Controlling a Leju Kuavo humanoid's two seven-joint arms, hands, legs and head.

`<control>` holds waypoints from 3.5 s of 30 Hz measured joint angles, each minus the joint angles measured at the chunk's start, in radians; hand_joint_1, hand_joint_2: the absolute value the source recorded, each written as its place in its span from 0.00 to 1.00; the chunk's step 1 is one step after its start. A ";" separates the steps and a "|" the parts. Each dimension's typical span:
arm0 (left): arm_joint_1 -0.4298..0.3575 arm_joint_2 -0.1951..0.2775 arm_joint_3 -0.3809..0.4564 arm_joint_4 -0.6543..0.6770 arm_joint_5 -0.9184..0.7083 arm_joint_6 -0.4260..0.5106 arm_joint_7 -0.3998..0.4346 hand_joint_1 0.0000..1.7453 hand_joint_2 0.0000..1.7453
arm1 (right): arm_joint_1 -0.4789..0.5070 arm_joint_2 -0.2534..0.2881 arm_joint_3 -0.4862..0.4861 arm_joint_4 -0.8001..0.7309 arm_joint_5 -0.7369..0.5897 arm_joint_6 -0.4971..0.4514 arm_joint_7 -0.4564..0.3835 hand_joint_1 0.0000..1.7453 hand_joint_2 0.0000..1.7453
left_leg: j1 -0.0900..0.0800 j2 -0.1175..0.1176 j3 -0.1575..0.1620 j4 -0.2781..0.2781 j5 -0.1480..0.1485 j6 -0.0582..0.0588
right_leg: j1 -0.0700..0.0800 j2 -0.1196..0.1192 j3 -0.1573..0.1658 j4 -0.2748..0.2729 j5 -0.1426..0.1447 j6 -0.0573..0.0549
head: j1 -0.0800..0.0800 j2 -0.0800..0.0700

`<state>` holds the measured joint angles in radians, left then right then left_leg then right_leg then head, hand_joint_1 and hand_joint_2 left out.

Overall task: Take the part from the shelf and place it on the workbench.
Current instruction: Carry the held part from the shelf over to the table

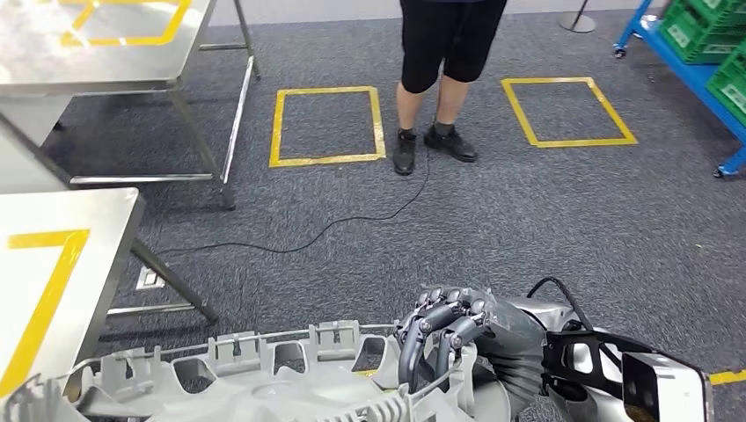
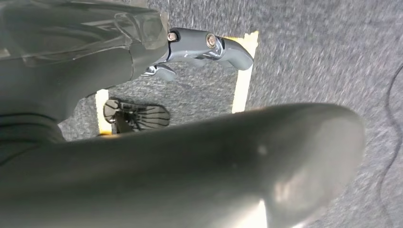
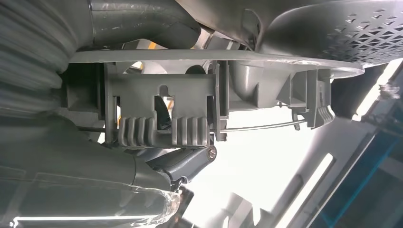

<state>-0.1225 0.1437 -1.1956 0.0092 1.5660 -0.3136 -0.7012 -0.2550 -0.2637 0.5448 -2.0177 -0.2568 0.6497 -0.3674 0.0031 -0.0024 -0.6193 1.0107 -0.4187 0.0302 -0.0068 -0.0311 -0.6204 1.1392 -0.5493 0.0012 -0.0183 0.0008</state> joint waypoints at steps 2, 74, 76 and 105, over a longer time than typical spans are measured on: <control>-0.001 -0.002 0.000 0.000 0.000 0.000 0.000 0.00 0.00 | 0.002 -0.002 0.001 0.002 0.000 0.000 0.000 0.86 1.00 | 0.001 -0.025 0.000 0.000 0.000 0.003 | -0.001 0.023 -0.075 0.136 -0.045 -0.002 | 0.001 0.000; 0.106 -0.019 -0.068 0.000 -0.043 0.199 0.346 0.00 0.00 | -0.015 -0.003 0.041 0.058 0.082 0.007 -0.022 0.86 1.00 | 0.014 -0.116 -0.001 0.015 -0.019 -0.045 | -0.018 0.059 0.027 -0.111 0.092 0.001 | 0.010 0.000; 0.104 -0.017 -0.068 0.000 -0.026 0.202 0.337 0.00 0.00 | -0.012 -0.001 0.041 0.059 0.087 0.006 -0.025 0.86 1.00 | 0.012 -0.053 -0.037 0.092 -0.060 -0.052 | -0.019 0.039 0.033 -0.113 0.089 -0.010 | 0.005 0.000; 0.090 -0.023 0.030 0.000 0.000 0.154 0.232 0.00 0.00 | -0.011 0.004 0.035 0.078 0.074 0.020 -0.033 0.86 1.00 | 0.016 -0.100 0.000 0.026 -0.027 -0.046 | -0.029 0.058 0.033 -0.111 0.090 0.012 | 0.009 0.000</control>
<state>-0.0322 0.1203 -1.1658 0.0093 1.5661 -0.1599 -0.4691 -0.2660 -0.2598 0.5795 -1.9396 -0.1832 0.6700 -0.4000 0.0192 -0.1023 -0.6188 1.0371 -0.4460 -0.0160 -0.0360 0.0272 -0.5878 1.0283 -0.4594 0.0135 -0.0095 0.0008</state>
